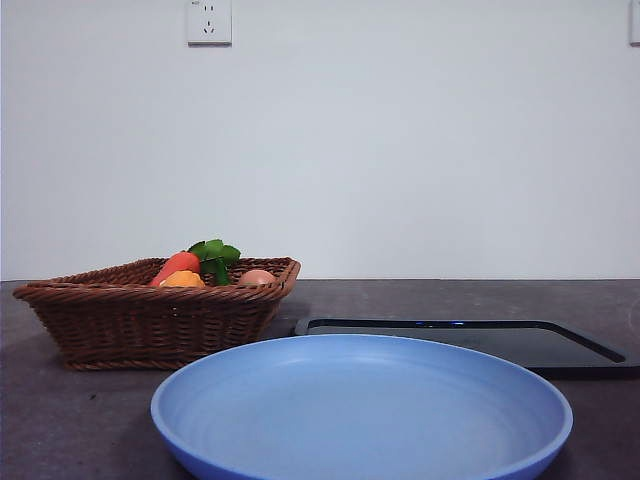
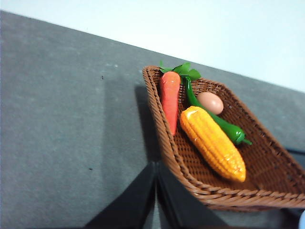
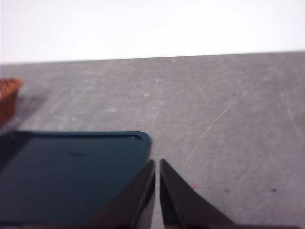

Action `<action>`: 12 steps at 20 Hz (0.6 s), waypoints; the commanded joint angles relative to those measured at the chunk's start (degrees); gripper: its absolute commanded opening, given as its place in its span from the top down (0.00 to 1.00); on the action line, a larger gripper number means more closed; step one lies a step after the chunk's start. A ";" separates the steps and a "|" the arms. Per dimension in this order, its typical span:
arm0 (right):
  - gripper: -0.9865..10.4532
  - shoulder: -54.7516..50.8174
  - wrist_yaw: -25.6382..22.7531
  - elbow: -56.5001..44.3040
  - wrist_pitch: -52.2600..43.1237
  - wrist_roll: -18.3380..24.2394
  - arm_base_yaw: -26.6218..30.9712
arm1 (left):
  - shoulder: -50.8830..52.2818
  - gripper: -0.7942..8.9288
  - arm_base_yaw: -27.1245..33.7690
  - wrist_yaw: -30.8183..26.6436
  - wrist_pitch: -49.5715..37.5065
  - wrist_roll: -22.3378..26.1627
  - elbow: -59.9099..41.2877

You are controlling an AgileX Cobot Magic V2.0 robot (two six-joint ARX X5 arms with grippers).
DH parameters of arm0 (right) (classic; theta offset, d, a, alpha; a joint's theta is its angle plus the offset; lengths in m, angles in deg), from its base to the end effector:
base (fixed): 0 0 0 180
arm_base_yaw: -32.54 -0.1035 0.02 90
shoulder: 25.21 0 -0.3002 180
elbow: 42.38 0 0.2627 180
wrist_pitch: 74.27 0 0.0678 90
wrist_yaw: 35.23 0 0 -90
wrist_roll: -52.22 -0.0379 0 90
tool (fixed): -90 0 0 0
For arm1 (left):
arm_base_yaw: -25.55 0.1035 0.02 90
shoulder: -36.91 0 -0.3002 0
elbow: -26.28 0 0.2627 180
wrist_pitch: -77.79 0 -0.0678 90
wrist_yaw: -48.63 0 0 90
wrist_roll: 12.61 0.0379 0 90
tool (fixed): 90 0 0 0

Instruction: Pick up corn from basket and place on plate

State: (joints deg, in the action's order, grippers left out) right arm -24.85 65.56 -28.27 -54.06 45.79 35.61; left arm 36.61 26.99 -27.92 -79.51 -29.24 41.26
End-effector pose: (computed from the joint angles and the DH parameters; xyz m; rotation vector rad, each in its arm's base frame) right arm 0.0796 0.0028 0.1560 0.1256 0.1195 0.1282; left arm 0.0778 -0.0069 0.1570 -0.3069 0.1685 -0.1877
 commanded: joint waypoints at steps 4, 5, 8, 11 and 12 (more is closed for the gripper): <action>0.91 -0.15 3.41 0.37 -0.94 -12.20 0.09 | 0.13 0.91 0.11 0.15 -1.73 -11.08 -1.31; 0.91 -0.15 4.35 0.74 -0.90 -13.70 0.09 | 0.13 0.91 0.11 0.35 -1.75 -12.68 -1.07; 0.91 -0.15 5.81 2.40 -0.42 -18.40 0.07 | 0.07 0.91 0.11 2.69 -1.20 -15.15 0.28; 0.91 -0.11 5.81 5.20 0.94 -20.02 0.07 | -0.07 0.91 0.11 5.05 -0.52 -16.52 2.12; 0.91 -0.09 5.81 6.19 1.29 -20.04 0.07 | -0.13 0.91 0.11 5.07 0.31 -16.96 2.99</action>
State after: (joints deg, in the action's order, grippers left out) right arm -24.85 71.26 -23.35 -52.33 28.06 35.61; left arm 36.48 26.99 -23.16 -78.55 -44.36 42.72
